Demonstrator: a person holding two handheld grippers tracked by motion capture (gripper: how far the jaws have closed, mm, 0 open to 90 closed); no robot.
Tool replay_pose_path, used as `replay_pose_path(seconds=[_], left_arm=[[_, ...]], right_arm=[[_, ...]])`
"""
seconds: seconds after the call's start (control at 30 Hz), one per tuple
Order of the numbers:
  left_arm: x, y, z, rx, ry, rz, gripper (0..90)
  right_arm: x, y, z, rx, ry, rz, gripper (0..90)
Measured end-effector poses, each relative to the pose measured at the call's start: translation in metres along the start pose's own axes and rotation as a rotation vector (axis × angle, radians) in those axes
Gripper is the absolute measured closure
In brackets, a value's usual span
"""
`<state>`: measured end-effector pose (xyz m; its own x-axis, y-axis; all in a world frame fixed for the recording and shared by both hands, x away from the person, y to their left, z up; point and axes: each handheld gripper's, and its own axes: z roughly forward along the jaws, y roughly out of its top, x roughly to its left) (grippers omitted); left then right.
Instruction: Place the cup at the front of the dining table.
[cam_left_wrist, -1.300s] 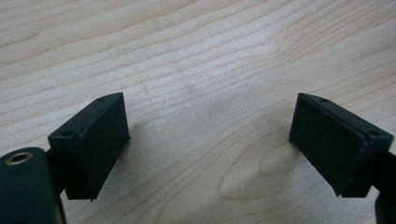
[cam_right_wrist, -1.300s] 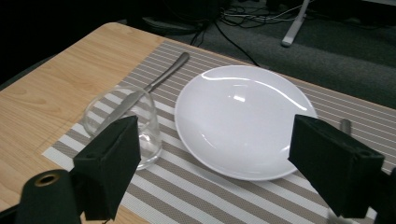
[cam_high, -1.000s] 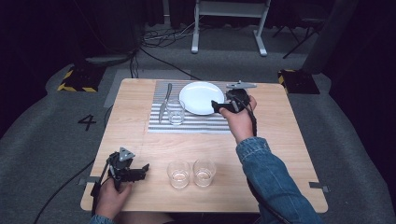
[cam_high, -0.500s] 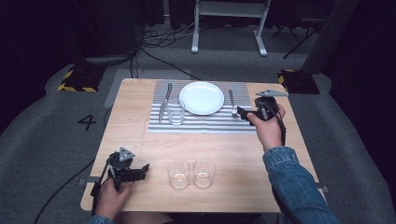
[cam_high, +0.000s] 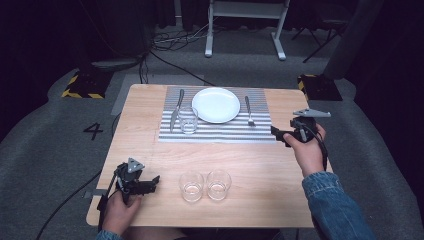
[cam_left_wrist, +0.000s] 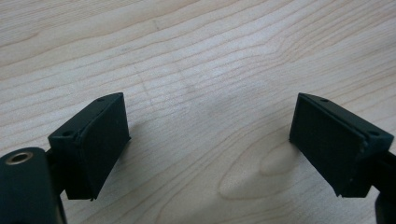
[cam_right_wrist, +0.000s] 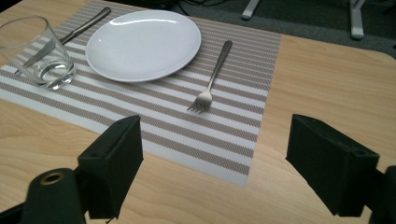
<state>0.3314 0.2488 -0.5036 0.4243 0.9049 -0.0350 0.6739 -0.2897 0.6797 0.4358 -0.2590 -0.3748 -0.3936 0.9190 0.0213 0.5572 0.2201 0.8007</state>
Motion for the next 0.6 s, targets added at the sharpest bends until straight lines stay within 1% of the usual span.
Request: replay_pose_path(seconds=[0.07,0.27,0.33,0.47,0.5,0.6], left_arm=[[0.0,0.0,0.0,-0.001,0.0,0.0,12.0],[0.0,0.0,0.0,0.0,0.001,0.001,12.0],[0.0,0.0,0.0,0.0,0.0,0.0,12.0],[0.0,0.0,0.0,-0.001,-0.001,0.0,12.0],[0.0,0.0,0.0,-0.001,0.0,0.001,12.0],[0.0,0.0,0.0,-0.001,0.002,0.001,12.0]], right_arm=[[-0.003,-0.007,-0.002,0.008,0.001,-0.006,18.8],[-0.007,-0.027,-0.006,0.038,0.016,0.003,18.8],[-0.008,-0.033,-0.006,0.048,0.028,0.005,18.8],[-0.01,-0.045,-0.006,0.083,0.033,0.015,18.7],[-0.011,-0.048,-0.006,0.093,0.037,0.007,18.7],[-0.011,-0.056,-0.006,0.112,0.047,0.009,18.7]])
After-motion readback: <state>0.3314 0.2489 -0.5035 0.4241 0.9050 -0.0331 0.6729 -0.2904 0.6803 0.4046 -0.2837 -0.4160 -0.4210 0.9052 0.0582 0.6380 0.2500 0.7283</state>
